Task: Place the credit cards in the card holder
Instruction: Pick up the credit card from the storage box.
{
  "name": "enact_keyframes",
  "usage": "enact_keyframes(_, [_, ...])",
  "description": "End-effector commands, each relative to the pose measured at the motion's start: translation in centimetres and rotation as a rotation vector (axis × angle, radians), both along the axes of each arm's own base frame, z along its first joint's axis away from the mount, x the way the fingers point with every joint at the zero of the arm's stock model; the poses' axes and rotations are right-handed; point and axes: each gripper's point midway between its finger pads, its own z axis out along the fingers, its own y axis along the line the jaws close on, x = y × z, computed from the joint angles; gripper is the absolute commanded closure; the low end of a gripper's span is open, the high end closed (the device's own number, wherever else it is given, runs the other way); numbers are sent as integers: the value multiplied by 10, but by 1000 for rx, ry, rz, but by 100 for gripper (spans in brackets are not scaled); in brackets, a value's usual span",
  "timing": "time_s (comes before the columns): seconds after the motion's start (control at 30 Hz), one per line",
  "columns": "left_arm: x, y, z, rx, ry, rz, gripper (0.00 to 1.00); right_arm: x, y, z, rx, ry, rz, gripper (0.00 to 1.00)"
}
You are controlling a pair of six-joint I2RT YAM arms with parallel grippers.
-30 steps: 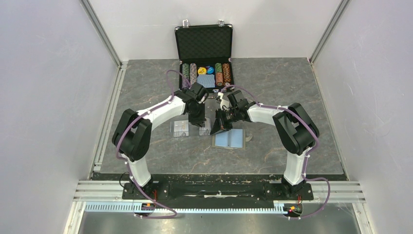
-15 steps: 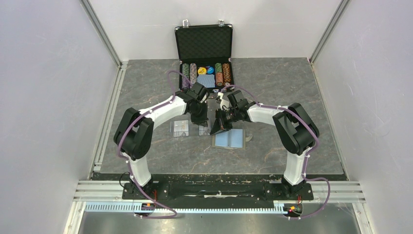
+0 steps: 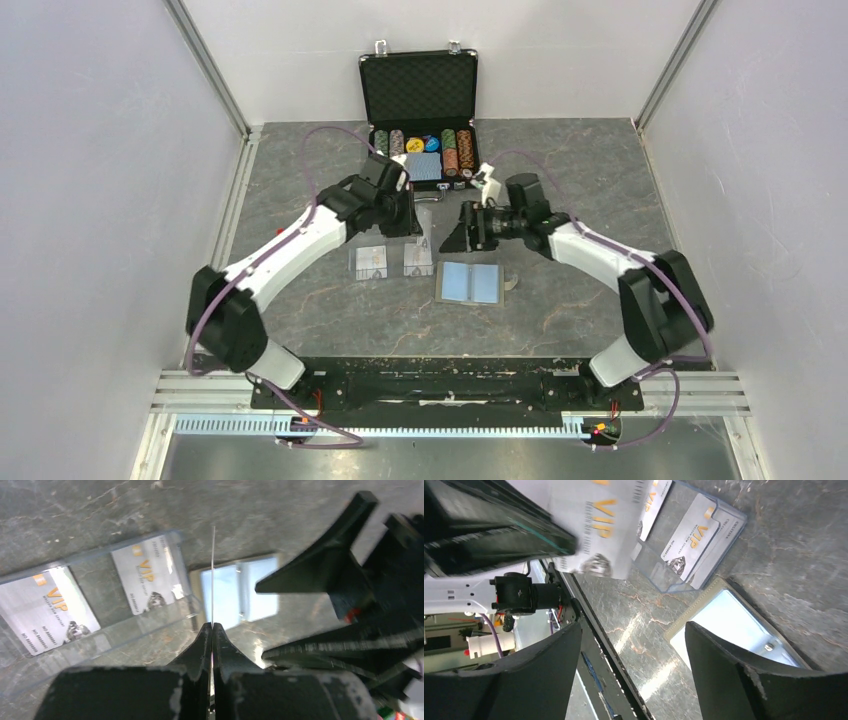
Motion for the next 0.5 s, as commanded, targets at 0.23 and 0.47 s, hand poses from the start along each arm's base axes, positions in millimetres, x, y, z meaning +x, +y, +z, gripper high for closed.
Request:
enact_keyframes(0.23, [-57, -56, 86, -652, -113, -238, 98, -25, -52, 69, 282, -125, 15, 21])
enact_keyframes(0.47, [-77, -64, 96, -816, -89, -296, 98, -47, -49, 100, 455, -126, 51, 32])
